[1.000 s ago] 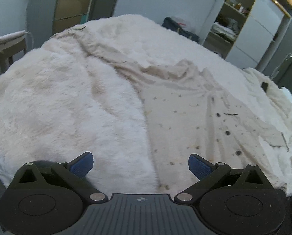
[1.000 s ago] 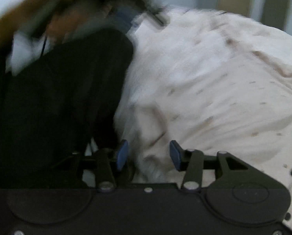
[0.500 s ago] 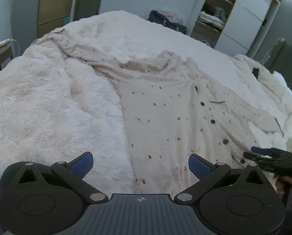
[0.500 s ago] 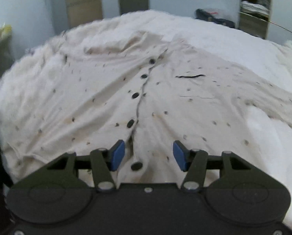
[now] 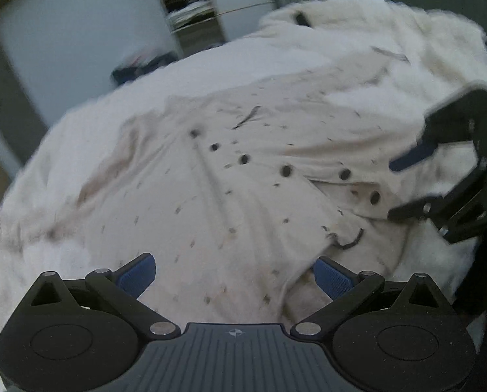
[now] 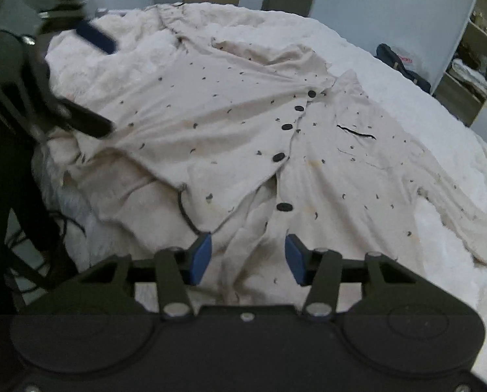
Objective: Fold clothes
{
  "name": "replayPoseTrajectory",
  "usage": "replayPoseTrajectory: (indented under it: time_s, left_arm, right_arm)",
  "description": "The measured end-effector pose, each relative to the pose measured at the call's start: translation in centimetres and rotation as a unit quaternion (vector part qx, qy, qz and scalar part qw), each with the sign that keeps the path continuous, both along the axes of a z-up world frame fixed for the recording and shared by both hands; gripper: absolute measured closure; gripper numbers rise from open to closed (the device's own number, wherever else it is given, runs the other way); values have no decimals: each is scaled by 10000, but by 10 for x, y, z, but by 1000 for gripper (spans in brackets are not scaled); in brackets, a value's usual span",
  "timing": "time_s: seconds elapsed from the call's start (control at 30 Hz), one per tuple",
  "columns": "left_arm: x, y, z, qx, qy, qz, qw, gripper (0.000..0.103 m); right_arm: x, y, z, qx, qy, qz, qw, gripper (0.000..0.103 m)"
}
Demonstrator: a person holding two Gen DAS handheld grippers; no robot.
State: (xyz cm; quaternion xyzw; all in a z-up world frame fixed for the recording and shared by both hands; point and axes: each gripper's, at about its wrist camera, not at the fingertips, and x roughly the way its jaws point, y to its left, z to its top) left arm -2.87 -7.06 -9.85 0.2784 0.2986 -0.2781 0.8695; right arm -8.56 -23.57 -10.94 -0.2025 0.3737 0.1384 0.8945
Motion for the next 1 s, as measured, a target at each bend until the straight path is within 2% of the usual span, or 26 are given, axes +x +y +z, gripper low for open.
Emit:
replayPoseTrajectory:
  time_s: [0.03,0.1,0.17,0.2,0.23,0.27,0.3,0.37,0.43,0.57,0.67,0.77,0.87,0.93,0.97,1.0]
  left_arm:
    - [0,-7,-4,59,-62,-60,9999,1]
    - [7,-18,-17,36,124,-247,9996,4]
    - [11,-25,-23,68,198,-348,9992,20]
    - [12,-31,-28,119,198,-428,9988,25]
    - [12,-36,-32,165,206,-518,9983,35]
    - [12,-40,-36,209,218,-614,9977,50]
    - [12,-45,-42,307,271,-720,9966,59]
    - [15,-51,-53,444,457,-817,9946,100]
    - [19,-51,-55,316,671,-829,9938,101]
    - [33,-27,-35,-757,1146,-657,9883,101]
    - [42,-1,-13,-1439,1284,-399,9804,101]
    - [52,27,5,-2041,1423,-106,9685,101]
    - [57,46,16,-2469,1571,90,9562,101]
    - [57,54,23,-2710,1637,143,9484,101]
    - [57,55,26,-2766,1639,147,9468,101]
    - [56,54,28,-2834,1663,139,9444,101]
  right_arm:
    - [-4,1,0,-111,-24,1,9999,55]
    - [-6,-2,-4,-5,71,1,10000,56]
    - [-2,-3,-11,108,187,-53,9998,61]
    - [3,-4,-16,135,232,-115,9996,71]
    - [7,-6,-20,178,285,-179,9993,77]
    - [10,-7,-23,248,347,-234,9988,90]
    - [11,-8,-24,291,380,-262,9985,99]
    - [15,-12,-26,496,469,-372,9970,101]
    - [14,-17,-17,740,413,-432,9955,101]
    - [15,-18,7,1007,316,-422,9935,101]
    - [15,-13,23,978,208,-281,9946,101]
    - [19,-4,36,1126,221,-77,9934,101]
    - [22,17,32,815,171,124,9965,99]
    - [25,46,12,370,277,416,9981,90]
    - [25,52,6,369,392,571,9969,82]
    - [24,56,2,428,480,718,9953,81]
